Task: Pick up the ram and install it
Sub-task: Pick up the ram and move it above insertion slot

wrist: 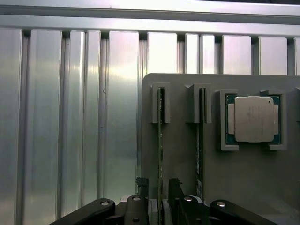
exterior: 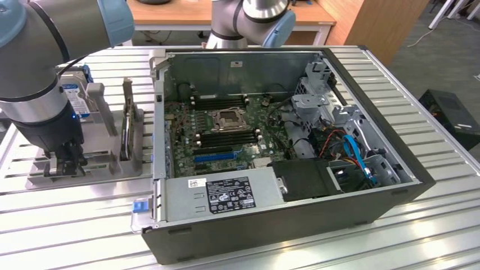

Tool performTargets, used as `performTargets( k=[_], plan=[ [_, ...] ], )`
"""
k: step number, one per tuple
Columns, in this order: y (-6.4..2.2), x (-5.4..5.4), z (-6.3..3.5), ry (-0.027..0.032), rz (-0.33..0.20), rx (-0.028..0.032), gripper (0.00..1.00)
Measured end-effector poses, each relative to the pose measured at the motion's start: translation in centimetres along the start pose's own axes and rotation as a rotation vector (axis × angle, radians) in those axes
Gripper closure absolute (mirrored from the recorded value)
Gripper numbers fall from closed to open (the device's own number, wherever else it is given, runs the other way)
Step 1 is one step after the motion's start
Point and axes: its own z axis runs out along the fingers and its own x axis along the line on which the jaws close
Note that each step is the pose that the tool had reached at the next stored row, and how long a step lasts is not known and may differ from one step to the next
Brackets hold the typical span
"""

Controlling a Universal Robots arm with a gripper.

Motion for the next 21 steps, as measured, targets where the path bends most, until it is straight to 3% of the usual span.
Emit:
performTargets(
  k=[16, 18, 19, 21],
  plan=[
    [0.00, -0.13, 0.01, 0.0000, 0.000, 0.0001, 0.69],
    [0.00, -0.13, 0.01, 0.0000, 0.000, 0.0001, 0.70],
    [0.00, -0.13, 0.01, 0.0000, 0.000, 0.0001, 0.77],
    [0.00, -0.13, 0.01, 0.0000, 0.000, 0.0001, 0.77]
  ],
)
